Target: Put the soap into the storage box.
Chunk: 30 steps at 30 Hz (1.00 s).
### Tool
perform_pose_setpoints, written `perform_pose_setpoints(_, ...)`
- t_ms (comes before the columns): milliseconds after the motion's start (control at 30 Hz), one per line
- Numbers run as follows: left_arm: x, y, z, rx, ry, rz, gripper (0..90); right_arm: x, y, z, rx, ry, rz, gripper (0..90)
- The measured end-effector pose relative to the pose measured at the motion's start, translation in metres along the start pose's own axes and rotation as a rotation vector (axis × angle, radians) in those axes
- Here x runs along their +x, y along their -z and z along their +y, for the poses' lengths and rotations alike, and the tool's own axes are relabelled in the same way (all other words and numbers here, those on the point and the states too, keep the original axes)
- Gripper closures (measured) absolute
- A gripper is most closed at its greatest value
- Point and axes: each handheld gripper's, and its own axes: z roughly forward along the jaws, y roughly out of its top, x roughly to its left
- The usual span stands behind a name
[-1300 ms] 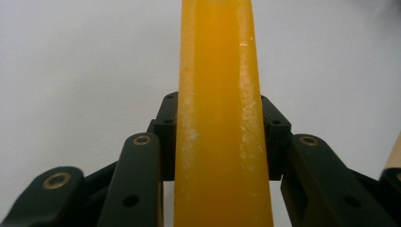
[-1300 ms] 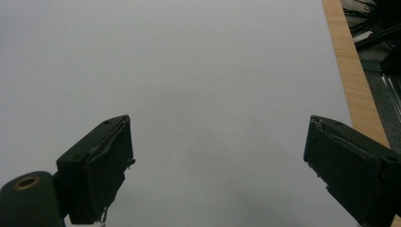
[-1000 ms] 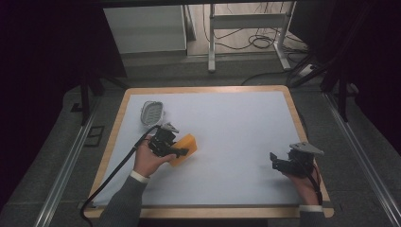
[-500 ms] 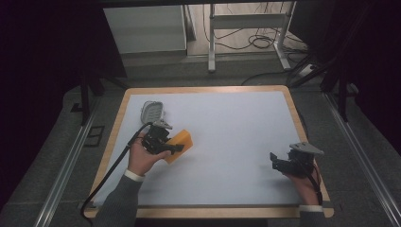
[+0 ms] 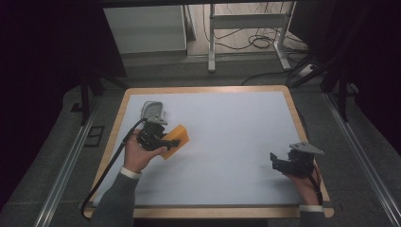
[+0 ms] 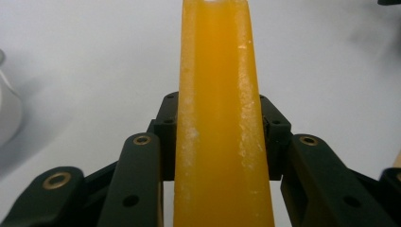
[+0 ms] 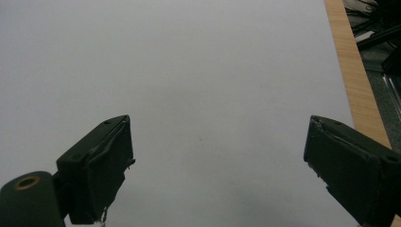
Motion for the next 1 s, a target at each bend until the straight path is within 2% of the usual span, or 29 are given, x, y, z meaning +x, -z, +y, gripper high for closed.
perform_pose_setpoints(300, 0.005, 0.009, 0.008, -0.022, 0.000, 0.016, 61.2, 0.000, 0.000, 0.000, -0.001, 0.000, -0.004, 9.1)
perform_pose_setpoints(1000, 0.034, 0.015, 0.014, -0.028, 0.057, 0.040, 61.1, -0.001, -0.001, -0.001, 0.004, 0.003, -0.008, 9.0)
